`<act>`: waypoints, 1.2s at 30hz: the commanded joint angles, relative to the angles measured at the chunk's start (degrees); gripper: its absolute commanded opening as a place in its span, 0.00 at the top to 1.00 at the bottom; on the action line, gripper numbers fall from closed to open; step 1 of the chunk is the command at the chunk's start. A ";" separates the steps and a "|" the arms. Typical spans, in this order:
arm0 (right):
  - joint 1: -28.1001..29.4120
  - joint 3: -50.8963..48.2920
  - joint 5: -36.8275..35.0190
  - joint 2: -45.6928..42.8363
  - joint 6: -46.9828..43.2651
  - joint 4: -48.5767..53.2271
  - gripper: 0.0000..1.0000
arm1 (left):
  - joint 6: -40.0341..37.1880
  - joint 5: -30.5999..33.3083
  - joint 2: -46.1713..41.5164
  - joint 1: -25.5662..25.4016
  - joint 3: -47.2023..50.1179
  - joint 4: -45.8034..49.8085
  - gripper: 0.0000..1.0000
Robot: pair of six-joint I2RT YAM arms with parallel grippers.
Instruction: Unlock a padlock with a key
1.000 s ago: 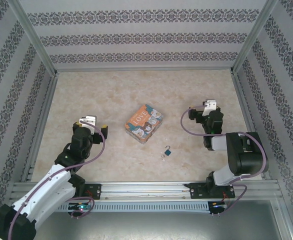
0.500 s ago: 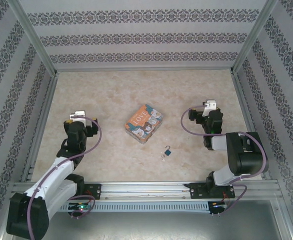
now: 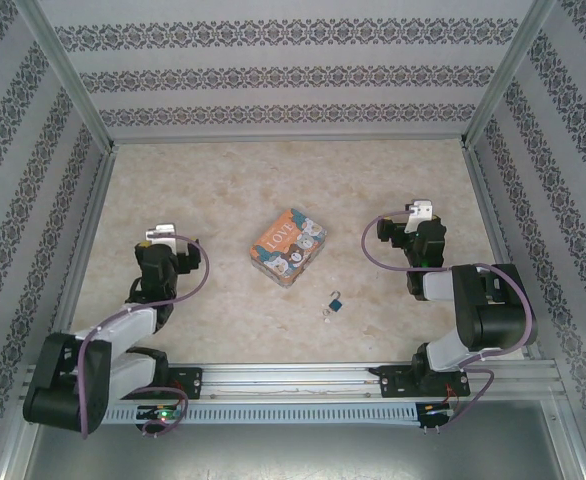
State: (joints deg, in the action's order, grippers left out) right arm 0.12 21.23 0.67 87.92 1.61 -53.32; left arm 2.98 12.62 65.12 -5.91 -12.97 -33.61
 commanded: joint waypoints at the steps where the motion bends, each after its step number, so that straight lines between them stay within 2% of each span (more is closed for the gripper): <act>1: -0.12 0.30 -0.95 -0.38 0.87 -0.63 0.02 | -2.51 -2.60 4.15 1.06 0.68 -14.03 0.01; 9: -0.12 0.30 -1.03 -0.38 0.87 -0.56 0.02 | -4.73 -5.42 16.10 1.69 0.04 -29.18 0.01; 15: -0.16 0.30 -1.03 -0.38 0.86 -0.56 0.02 | -5.72 -5.03 30.44 1.91 1.65 -48.05 0.01; 18: -0.12 0.31 -0.98 -0.37 0.88 -0.60 0.02 | -4.20 -4.30 26.71 2.20 0.11 -39.05 0.01; 20: -0.18 0.30 -1.00 -0.38 0.87 -0.56 0.02 | -4.50 -5.23 27.56 2.77 -2.94 -35.43 0.01; 23: -0.12 0.30 -0.94 -0.38 0.81 -0.56 0.02 | -3.43 -8.19 26.19 3.96 -9.00 -21.26 0.01; 25: -0.12 0.30 -1.06 -0.37 0.86 -0.56 0.02 | -2.14 -11.28 26.25 5.93 -8.76 -21.78 0.01; 36: 0.13 0.56 -1.53 -0.29 0.52 -0.21 0.02 | -2.04 -11.39 26.28 6.00 -8.74 -21.94 0.01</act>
State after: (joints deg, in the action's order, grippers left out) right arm 0.14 21.23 0.27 87.92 1.58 -53.32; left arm 0.23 2.26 91.94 -0.30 -21.76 -56.75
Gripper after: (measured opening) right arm 0.985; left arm 0.993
